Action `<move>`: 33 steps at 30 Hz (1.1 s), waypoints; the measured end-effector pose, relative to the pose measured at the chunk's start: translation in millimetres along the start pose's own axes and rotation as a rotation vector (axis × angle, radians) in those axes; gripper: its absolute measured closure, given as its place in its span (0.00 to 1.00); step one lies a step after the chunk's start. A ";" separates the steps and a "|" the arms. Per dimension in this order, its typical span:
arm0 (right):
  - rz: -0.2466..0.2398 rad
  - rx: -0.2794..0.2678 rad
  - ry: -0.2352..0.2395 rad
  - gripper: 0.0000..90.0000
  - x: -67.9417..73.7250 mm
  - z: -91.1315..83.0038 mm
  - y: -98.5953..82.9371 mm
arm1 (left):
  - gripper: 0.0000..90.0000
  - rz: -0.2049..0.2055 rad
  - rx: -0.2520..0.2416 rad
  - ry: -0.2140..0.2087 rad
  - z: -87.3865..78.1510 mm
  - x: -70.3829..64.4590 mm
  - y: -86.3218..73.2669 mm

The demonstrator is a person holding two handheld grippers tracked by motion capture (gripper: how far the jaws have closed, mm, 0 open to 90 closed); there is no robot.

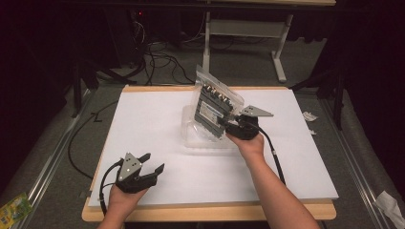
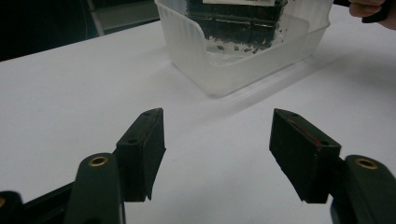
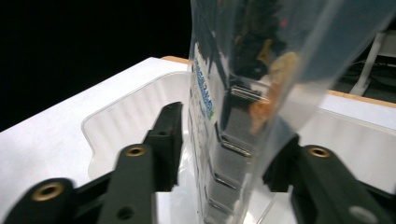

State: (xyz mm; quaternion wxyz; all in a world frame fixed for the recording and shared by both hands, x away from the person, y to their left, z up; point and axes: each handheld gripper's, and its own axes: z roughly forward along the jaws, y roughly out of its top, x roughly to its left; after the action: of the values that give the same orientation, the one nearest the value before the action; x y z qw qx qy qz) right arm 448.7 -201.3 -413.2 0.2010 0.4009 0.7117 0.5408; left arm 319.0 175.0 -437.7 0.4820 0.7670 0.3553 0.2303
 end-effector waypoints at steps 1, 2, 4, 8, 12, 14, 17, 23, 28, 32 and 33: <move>0.003 0.002 0.004 0.58 -0.3 0.3 0.3 | 0.40 0.000 0.000 0.000 0.0 0.0 0.0; 0.005 0.003 0.002 0.54 -0.1 -0.2 1.0 | 0.40 0.000 0.000 0.000 0.0 0.0 0.0; 0.007 0.005 0.006 0.53 -0.2 -0.4 1.6 | 0.40 0.003 0.000 0.000 0.5 -0.2 -0.1; -0.003 0.009 0.011 0.50 -0.9 -1.3 2.9 | 0.40 0.005 0.002 -0.001 1.4 -0.3 -0.1; 0.000 0.013 -0.002 0.36 -2.2 -4.9 5.0 | 0.40 0.009 -0.004 -0.006 1.3 -1.2 0.3; 0.015 0.028 -0.018 0.27 -2.8 -6.2 6.3 | 0.40 0.011 -0.004 -0.008 1.3 -1.2 0.3; 0.029 0.042 -0.018 0.21 -4.9 -8.5 7.8 | 0.40 0.011 -0.003 -0.008 1.4 -1.3 0.2; 0.021 0.040 -0.014 0.18 -5.8 -13.8 9.8 | 0.40 0.013 -0.004 -0.011 1.2 -1.9 0.3; 0.007 0.045 -0.009 0.18 -4.1 -20.4 10.8 | 0.40 0.016 -0.003 -0.013 1.5 -2.2 0.2; 0.005 0.028 -0.019 0.16 -2.7 -29.4 8.5 | 0.40 0.019 0.000 -0.009 0.9 -1.6 -0.2; 0.003 0.029 -0.021 0.16 -2.8 -32.5 7.6 | 0.40 0.016 -0.001 -0.009 0.6 -1.3 -0.3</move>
State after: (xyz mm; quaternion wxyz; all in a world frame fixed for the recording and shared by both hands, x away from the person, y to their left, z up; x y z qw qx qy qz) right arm 429.7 -222.6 -395.6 0.2017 0.4104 0.7168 0.5264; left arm 318.5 173.7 -438.2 0.4820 0.7707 0.3469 0.2311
